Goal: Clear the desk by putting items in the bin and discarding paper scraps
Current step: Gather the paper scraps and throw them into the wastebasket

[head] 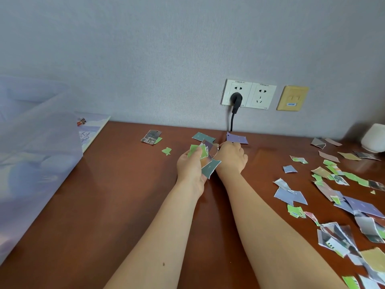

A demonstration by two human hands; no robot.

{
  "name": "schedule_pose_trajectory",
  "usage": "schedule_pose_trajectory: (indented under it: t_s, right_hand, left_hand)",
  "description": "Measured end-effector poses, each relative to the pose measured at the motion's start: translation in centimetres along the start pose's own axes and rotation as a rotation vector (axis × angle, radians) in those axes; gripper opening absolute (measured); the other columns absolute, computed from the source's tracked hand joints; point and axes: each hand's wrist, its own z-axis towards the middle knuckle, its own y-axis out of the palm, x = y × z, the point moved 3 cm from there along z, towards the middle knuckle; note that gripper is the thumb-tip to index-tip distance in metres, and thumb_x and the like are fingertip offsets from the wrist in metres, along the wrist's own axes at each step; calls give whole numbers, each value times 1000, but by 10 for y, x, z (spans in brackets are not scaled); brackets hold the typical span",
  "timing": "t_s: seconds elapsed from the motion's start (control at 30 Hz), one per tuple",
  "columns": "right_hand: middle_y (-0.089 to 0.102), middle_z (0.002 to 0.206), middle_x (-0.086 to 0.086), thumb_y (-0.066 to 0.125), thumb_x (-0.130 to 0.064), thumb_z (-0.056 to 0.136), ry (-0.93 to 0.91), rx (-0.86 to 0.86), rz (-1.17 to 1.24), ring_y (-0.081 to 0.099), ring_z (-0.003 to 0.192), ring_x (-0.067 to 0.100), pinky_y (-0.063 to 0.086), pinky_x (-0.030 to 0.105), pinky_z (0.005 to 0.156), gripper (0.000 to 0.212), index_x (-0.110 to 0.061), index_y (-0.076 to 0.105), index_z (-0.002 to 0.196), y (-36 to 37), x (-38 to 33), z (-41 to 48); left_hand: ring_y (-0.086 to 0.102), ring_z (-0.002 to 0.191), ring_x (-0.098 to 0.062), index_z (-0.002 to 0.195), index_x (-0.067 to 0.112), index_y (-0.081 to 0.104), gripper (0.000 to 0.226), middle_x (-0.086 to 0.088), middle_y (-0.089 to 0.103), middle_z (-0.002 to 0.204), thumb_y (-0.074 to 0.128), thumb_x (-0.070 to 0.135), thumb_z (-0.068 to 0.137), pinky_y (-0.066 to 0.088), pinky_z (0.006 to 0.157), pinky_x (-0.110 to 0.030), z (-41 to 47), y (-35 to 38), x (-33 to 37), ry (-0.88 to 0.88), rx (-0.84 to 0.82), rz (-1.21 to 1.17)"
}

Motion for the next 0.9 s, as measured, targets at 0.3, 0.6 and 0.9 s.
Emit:
schedule_pose_trajectory:
  t_s: [0.3, 0.6, 0.9]
  right_hand:
    - [63, 89, -2, 49, -25, 89, -140, -17, 56, 54, 81, 23, 38, 31, 75, 14, -20, 60, 97, -9, -6, -9]
    - [51, 46, -10, 45, -43, 96, -1, -26, 680, 47, 51, 10, 32, 27, 52, 44, -18, 43, 59, -19, 3, -33]
    - [46, 54, 1, 52, -16, 91, 56, -459, 1297, 40, 47, 15, 32, 19, 43, 37, -17, 42, 55, -40, -28, -125]
  left_hand:
    - [64, 67, -17, 106, 9, 62, 13, -7, 66, 90, 60, 14, 94, 53, 50, -23, -3, 0, 2, -21, -6, -17]
    - [64, 51, -12, 101, 8, 62, 9, -4, 65, 79, 57, 13, 96, 49, 43, -18, -22, -8, 7, -53, 13, -190]
    - [66, 60, -16, 102, 7, 63, 12, -8, 64, 85, 59, 12, 92, 52, 49, -22, -86, -48, 22, 9, 73, -189]
